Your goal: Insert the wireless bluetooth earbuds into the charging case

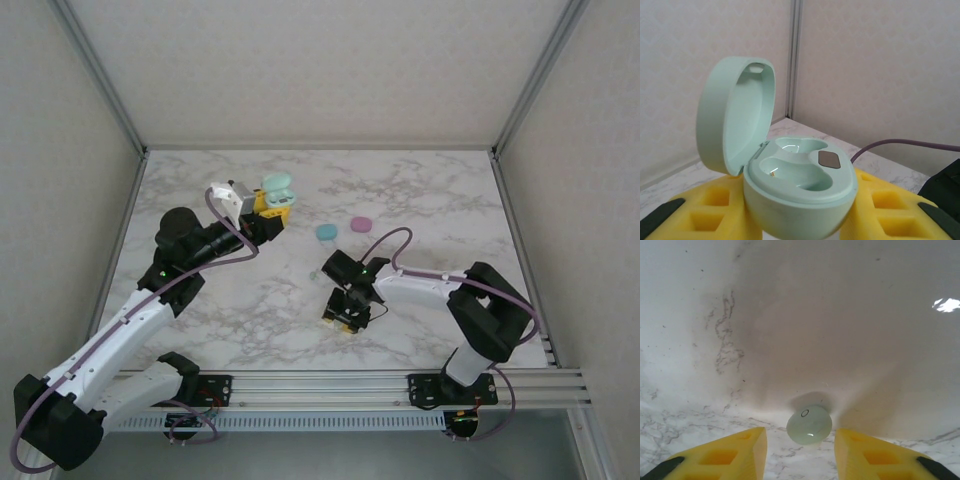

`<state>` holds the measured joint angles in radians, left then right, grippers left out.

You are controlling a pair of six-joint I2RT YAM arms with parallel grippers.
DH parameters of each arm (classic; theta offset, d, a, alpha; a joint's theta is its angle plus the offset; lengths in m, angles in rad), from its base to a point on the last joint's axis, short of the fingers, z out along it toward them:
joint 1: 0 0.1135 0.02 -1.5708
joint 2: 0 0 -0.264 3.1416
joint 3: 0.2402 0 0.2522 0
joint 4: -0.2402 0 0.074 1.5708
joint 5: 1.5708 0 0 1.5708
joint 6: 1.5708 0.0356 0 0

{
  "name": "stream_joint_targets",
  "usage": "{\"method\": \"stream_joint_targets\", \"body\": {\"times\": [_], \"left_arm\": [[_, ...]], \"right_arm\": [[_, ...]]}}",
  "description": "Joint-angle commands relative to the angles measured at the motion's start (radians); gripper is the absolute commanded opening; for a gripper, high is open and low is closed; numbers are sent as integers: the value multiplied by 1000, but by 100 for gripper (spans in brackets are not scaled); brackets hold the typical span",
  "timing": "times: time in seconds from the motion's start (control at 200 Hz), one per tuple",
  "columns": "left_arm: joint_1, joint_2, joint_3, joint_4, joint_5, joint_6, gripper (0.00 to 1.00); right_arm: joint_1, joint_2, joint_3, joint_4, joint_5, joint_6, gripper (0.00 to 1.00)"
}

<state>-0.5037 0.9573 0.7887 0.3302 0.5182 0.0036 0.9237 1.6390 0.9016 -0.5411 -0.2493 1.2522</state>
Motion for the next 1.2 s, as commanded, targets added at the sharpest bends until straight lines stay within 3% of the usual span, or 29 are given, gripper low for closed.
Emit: {"method": "stream_joint_targets", "body": {"times": [0.0,0.405,0.766,1.191], "left_arm": [[8,-2,1,1,19,12,26],[8,0,2,-10,16,10,26],[8,9,6,-6,15,6,27],[8,14,12,-7,17,-3,27]], "right_arm": [[9,34,53,-51,45,-20,38],[20,97,167,-197,124,-120,35],[35,152,212,-226,119,-169,28],[35,169,235,-251,156,-192,27]]}}
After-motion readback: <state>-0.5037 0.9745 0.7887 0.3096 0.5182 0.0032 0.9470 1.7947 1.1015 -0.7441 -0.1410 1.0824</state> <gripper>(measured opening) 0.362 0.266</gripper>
